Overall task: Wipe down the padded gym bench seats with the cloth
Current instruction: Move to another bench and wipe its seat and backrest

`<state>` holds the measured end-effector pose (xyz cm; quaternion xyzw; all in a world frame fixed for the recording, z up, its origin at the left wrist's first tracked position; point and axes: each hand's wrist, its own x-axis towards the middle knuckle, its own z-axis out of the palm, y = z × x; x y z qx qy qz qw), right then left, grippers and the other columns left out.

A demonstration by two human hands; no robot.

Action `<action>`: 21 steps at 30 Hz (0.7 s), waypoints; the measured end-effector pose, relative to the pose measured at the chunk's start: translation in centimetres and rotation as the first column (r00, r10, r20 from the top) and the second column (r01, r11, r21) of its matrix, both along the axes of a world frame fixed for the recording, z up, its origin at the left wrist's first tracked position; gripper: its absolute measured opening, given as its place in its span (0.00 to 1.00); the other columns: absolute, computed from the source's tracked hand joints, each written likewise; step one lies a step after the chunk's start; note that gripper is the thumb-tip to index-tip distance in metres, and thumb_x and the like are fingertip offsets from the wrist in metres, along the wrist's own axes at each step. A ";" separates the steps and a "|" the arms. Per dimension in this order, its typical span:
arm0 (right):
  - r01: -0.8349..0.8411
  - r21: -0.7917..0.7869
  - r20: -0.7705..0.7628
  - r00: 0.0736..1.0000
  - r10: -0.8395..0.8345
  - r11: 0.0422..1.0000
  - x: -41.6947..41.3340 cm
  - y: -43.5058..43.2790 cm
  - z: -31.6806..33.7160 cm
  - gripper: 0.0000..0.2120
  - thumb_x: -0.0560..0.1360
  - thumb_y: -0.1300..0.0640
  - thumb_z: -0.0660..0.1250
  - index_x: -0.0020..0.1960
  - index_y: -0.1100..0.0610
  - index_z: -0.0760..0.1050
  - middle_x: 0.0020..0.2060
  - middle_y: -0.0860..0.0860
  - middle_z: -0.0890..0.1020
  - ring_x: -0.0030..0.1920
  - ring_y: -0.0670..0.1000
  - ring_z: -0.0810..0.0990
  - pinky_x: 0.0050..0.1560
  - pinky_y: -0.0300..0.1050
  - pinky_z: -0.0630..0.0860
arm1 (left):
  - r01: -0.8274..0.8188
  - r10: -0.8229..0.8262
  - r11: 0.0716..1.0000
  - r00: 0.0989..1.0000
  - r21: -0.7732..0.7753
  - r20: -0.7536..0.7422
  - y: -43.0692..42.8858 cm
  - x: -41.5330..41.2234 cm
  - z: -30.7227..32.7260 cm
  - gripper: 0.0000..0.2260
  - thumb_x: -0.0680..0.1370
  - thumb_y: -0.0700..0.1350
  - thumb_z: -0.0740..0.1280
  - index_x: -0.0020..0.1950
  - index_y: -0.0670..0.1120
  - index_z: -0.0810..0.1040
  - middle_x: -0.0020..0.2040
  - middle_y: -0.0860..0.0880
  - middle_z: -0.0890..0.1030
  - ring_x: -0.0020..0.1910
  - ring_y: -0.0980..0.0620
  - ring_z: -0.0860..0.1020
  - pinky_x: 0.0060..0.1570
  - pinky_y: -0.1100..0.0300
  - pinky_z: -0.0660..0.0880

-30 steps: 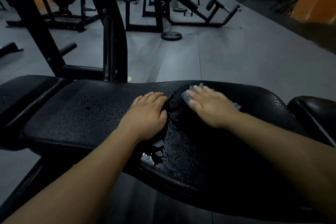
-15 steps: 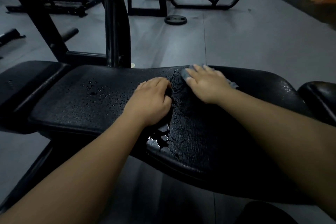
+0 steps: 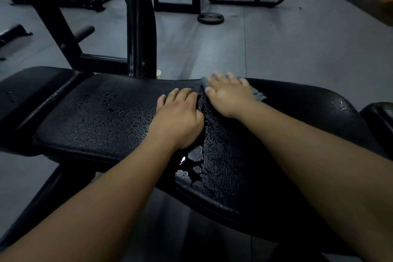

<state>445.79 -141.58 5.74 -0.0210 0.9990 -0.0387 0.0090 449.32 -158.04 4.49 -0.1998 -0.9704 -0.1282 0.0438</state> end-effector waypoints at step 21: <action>-0.027 -0.026 -0.009 1.000 0.027 0.999 3.9 1.6 0.2 0.25 0.84 0.43 0.42 0.81 0.44 0.52 0.81 0.48 0.53 0.80 0.53 0.51 0.78 0.57 0.50 | 0.118 -0.118 0.993 0.993 -0.025 0.005 -3.5 1.4 0.8 0.27 0.77 0.53 0.51 0.75 0.45 0.67 0.76 0.46 0.67 0.75 0.48 0.63 0.75 0.49 0.59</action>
